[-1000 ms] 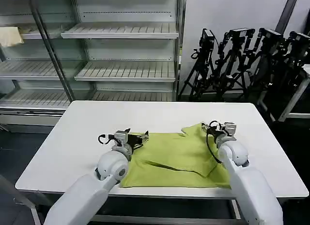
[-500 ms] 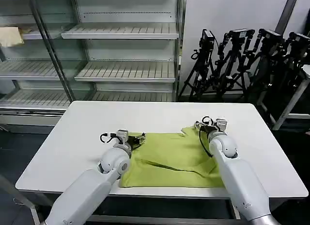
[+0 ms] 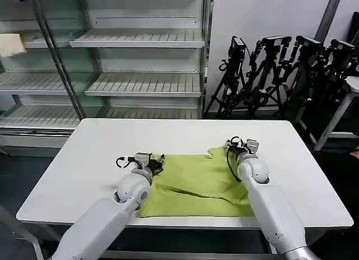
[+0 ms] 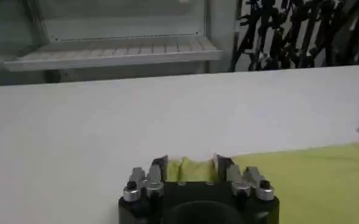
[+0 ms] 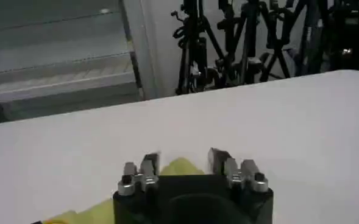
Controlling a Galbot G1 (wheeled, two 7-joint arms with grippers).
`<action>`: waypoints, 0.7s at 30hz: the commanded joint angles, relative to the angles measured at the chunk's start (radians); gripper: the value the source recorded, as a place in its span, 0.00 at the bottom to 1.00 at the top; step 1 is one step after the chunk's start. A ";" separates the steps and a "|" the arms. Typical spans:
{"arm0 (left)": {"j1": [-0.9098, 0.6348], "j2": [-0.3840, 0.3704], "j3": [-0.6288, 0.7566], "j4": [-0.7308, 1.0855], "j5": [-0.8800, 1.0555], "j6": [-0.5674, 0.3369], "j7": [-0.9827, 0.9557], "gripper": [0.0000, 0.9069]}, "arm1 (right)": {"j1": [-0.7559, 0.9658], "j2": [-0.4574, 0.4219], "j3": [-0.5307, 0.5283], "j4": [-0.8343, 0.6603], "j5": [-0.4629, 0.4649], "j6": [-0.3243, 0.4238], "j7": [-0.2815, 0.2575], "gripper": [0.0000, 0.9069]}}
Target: Fold and organize the clothes.
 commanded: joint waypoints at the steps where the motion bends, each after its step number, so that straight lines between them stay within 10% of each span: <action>1: 0.009 0.003 0.002 -0.006 -0.008 0.003 0.000 0.06 | -0.024 0.007 -0.011 0.002 0.021 -0.007 0.002 0.00; 21: 0.005 0.014 -0.061 -0.114 0.001 -0.032 0.023 0.06 | -0.013 -0.046 -0.011 0.179 -0.059 0.180 -0.011 0.00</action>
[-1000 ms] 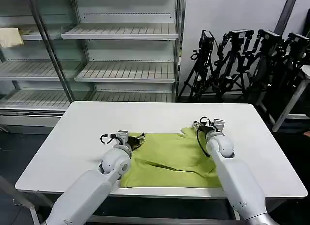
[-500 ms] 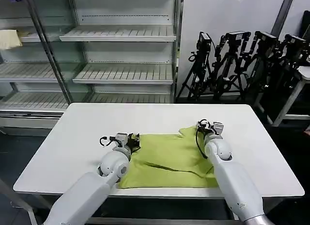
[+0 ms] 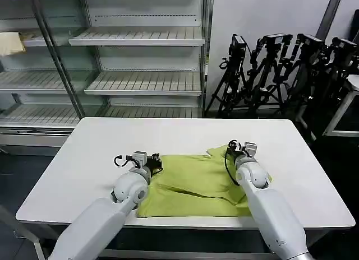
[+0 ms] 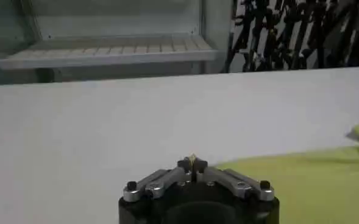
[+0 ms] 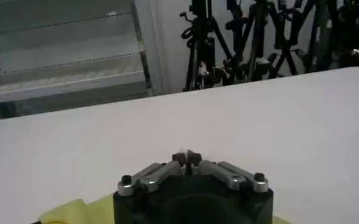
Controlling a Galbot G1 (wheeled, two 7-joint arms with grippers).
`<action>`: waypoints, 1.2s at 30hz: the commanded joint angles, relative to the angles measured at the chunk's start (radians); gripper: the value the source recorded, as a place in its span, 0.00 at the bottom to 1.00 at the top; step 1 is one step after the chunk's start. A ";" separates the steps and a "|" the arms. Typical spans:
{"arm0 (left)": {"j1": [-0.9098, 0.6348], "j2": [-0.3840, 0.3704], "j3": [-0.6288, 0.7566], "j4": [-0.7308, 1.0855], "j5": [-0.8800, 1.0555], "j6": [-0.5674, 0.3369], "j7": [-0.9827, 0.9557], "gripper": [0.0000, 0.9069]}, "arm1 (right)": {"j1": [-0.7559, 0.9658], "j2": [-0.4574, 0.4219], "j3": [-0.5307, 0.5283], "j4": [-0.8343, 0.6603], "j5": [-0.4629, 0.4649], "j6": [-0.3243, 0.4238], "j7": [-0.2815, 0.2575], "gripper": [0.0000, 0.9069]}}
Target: Fold and organize the clothes.
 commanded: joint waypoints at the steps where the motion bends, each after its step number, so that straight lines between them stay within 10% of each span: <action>1: 0.003 0.006 -0.031 -0.068 0.005 -0.018 0.004 0.06 | 0.013 -0.028 0.014 0.094 -0.037 0.098 -0.005 0.00; 19: 0.127 0.090 -0.100 -0.257 0.025 -0.010 0.020 0.06 | -0.159 -0.133 0.116 0.438 -0.037 0.113 -0.012 0.00; 36: 0.398 0.224 -0.185 -0.486 0.183 -0.017 0.094 0.06 | -0.662 -0.133 0.350 0.766 -0.154 0.154 -0.082 0.00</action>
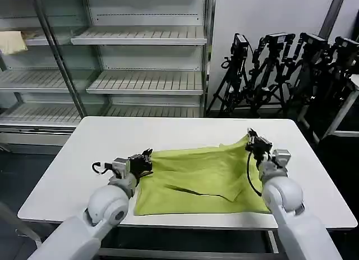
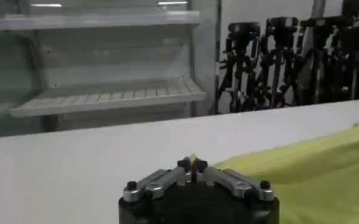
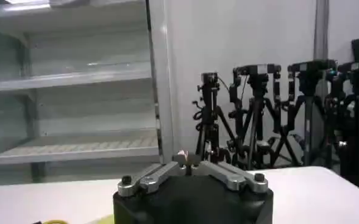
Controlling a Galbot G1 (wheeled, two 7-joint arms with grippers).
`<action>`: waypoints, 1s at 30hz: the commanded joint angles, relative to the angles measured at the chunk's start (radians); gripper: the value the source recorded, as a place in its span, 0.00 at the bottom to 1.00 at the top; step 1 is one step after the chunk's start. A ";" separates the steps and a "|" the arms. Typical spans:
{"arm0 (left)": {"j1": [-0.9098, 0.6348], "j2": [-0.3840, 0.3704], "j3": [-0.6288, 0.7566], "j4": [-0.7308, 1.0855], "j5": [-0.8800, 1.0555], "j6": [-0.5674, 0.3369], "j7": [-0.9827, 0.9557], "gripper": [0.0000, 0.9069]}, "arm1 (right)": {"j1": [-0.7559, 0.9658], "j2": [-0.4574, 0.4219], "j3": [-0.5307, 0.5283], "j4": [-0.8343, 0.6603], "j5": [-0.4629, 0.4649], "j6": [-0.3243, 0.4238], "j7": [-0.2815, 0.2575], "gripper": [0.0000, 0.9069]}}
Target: Fold and organize the clothes.
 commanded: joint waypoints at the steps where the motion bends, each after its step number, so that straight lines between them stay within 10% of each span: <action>1: 0.205 0.076 -0.045 -0.157 0.103 -0.007 0.031 0.06 | -0.276 0.003 0.120 0.183 -0.065 0.016 -0.024 0.00; 15: 0.315 0.066 -0.022 -0.114 0.337 -0.037 0.062 0.11 | -0.322 0.068 0.098 0.112 -0.140 -0.006 -0.024 0.00; 17: 0.312 0.056 -0.023 -0.095 0.342 -0.037 0.062 0.59 | -0.316 0.076 0.088 0.100 -0.149 -0.023 -0.020 1.00; 18: 0.310 0.049 -0.024 -0.084 0.347 -0.037 0.063 1.00 | -0.311 0.081 0.083 0.096 -0.153 -0.043 -0.015 1.00; 30: 0.337 -0.037 -0.082 -0.116 0.376 -0.036 0.047 1.00 | -0.360 0.100 0.117 0.193 -0.202 -0.036 -0.022 1.00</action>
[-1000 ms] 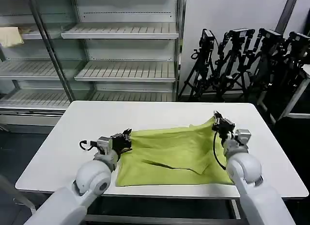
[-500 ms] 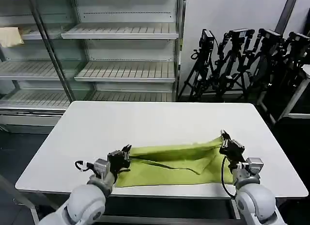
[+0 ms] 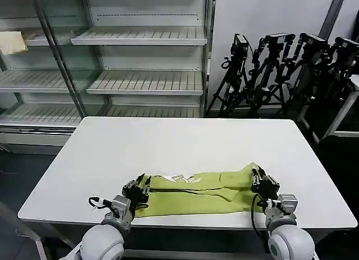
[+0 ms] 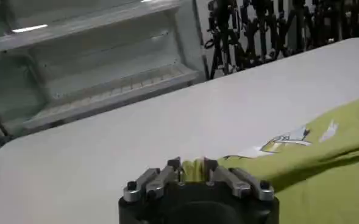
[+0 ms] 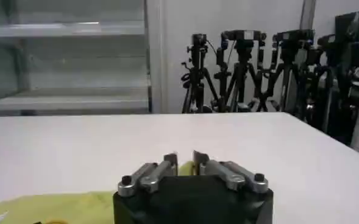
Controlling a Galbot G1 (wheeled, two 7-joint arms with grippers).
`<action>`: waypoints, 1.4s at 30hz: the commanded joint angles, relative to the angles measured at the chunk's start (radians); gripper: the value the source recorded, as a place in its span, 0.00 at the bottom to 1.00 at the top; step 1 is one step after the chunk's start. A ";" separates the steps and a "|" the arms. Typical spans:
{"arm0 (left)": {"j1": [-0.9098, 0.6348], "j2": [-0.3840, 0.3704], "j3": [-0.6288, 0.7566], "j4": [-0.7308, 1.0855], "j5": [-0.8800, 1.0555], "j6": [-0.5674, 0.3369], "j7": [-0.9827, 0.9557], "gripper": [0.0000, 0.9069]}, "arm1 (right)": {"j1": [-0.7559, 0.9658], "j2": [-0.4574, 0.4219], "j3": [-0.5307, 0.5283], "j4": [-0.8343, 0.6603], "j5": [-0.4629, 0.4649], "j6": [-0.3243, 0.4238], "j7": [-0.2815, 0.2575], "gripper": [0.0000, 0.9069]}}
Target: Fold and organize the clothes.
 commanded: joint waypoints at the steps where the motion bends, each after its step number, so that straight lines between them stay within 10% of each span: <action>1: 0.060 -0.065 -0.052 -0.032 0.054 0.001 -0.018 1.00 | -0.076 0.011 0.039 0.077 -0.037 0.000 -0.002 1.00; 21: 0.072 -0.238 -0.050 0.057 -0.190 0.005 -0.141 1.00 | -0.250 0.068 0.126 0.233 -0.041 0.010 0.000 1.00; 23: 0.077 -0.241 -0.052 0.058 -0.192 0.004 -0.150 0.24 | -0.253 0.068 0.131 0.238 -0.040 0.009 -0.001 1.00; 24: 0.077 -0.242 -0.054 0.060 -0.194 0.004 -0.153 0.19 | -0.254 0.069 0.132 0.240 -0.039 0.009 -0.001 1.00; 42: 0.111 -0.266 -0.106 0.022 -0.326 -0.046 -0.152 0.06 | -0.262 0.094 0.134 0.264 -0.039 0.007 0.004 1.00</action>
